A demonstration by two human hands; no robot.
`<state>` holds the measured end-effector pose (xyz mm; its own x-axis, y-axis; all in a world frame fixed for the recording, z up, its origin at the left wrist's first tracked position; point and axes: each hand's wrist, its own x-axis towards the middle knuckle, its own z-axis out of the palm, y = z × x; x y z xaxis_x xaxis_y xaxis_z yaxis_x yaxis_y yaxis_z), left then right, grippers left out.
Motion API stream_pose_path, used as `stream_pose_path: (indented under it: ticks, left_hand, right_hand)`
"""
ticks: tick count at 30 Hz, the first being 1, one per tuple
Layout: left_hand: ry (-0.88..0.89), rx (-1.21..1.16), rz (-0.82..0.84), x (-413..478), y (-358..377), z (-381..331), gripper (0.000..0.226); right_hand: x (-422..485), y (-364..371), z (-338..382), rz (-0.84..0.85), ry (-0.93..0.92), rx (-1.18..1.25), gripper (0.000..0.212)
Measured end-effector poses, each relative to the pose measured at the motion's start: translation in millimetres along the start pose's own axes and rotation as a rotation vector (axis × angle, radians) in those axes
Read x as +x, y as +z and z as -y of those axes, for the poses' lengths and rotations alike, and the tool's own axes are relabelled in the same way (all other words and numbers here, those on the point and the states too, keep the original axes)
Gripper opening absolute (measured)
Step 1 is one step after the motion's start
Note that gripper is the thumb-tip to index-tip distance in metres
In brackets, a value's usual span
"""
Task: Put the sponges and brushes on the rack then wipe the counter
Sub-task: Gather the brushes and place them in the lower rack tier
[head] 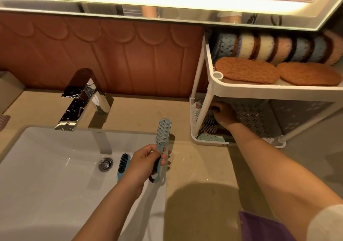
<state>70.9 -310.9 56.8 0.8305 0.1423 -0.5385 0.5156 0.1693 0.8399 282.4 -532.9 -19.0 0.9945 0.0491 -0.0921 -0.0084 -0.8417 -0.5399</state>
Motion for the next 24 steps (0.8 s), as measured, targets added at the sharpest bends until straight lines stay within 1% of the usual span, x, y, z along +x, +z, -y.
stream_pose_path:
  ticks: [2, 4, 6, 9, 14, 17, 20, 22, 24]
  left_hand:
    - [0.0, -0.007, 0.021, -3.8, 0.9, 0.2, 0.023]
    - [0.006, -0.011, 0.065, -7.4, 2.0, 1.4, 0.021]
    - [0.021, 0.022, 0.11, -10.5, 3.0, 4.6, 0.02]
    - [0.045, 0.099, 0.155, -13.1, 7.0, 10.9, 0.021]
    - [0.096, 0.188, 0.153, -12.5, 27.9, 16.4, 0.023]
    - [0.216, 0.296, 0.1, -8.1, 41.5, 19.5, 0.021]
    - [0.433, 0.566, 0.016, -6.9, 51.0, 21.9, 0.014]
    - [0.563, 0.683, 0.015, -8.6, 55.9, 20.0, 0.013]
    - [0.656, 0.761, 0.05, -9.3, 61.7, 17.2, 0.013]
  right_hand:
    - [-15.9, -2.6, 5.8, -0.042, -0.012, 0.024, 0.028]
    - [-39.3, -5.5, 14.0, -0.066, -0.022, 0.099, 0.026]
    - [-66.5, -8.9, 23.2, -0.069, -0.014, 0.256, 0.024]
    - [-110.7, -20.2, 42.2, -0.086, 0.053, 0.492, 0.022]
    - [-194.4, -22.2, 72.6, -0.093, 0.11, 0.83, 0.011]
    - [-213.4, -6.2, 76.1, -0.104, 0.171, 0.883, 0.015]
    - [-218.7, -0.3, 75.1, -0.105, 0.221, 0.852, 0.031]
    - [-218.7, -2.2, 72.5, -0.124, 0.245, 0.843, 0.043]
    - [-215.9, -7.2, 68.3, -0.177, 0.262, 0.847, 0.045]
